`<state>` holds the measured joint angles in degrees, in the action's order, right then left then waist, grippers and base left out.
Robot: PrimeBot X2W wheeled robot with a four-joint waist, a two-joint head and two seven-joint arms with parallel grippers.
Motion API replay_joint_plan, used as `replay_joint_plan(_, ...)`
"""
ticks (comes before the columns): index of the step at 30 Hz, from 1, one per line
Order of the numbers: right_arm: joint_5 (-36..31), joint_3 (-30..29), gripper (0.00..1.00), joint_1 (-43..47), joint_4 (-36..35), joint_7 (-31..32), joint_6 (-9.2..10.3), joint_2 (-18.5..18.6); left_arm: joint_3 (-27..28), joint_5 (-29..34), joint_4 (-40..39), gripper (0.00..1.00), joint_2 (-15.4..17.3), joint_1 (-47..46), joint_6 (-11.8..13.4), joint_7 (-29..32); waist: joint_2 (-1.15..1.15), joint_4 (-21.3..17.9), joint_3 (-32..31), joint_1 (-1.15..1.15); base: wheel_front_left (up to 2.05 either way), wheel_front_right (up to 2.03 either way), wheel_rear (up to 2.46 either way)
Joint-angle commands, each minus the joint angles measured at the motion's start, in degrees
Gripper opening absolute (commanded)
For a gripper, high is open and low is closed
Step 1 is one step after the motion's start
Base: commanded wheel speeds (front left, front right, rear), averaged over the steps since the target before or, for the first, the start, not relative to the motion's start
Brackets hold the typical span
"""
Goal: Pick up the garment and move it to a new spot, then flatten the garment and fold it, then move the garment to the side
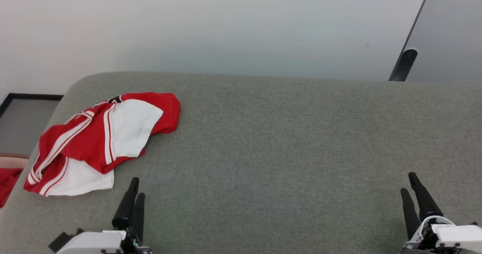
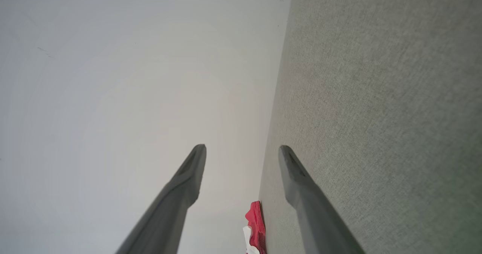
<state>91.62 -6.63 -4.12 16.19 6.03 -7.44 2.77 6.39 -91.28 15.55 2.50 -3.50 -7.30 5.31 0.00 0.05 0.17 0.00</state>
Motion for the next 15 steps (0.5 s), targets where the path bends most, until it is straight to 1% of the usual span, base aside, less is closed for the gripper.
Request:
replay_joint_plan(1,-0.88,0.14,1.00,-1.85,-1.15,-0.40,-0.02,0.60,0.08,1.49,-1.44,1.00,1.01,-1.40,-0.08,-0.65,0.00,0.02,-0.01,0.00,0.00,0.00,0.00)
replay_joint_plan(6,-3.32,0.85,1.00,-2.63,-1.01,-1.06,-0.02,1.57,-0.54,5.11,-1.64,1.00,2.43,-1.50,0.12,-2.11,0.00,0.04,-0.02,0.00,0.00,0.00,0.00)
replay_joint_plan(11,-8.12,2.66,1.00,-3.48,-0.42,-2.30,-0.02,3.26,-1.40,9.66,-1.22,1.00,3.49,-1.69,0.92,-3.73,0.00,0.07,-0.03,0.00,0.00,0.00,0.00)
replay_joint_plan(12,-8.12,2.66,1.00,-3.48,-0.42,-2.30,-0.02,3.26,-1.40,9.66,-1.22,1.00,3.49,-1.69,0.92,-3.73,0.00,0.07,-0.03,0.00,0.00,0.00,0.00)
replay_joint_plan(15,-11.02,3.77,1.00,-3.92,0.06,-3.37,-0.02,4.25,-2.15,13.14,-1.07,1.00,4.22,-1.88,1.51,-4.59,0.00,0.15,-0.03,0.00,0.00,0.00,0.00)
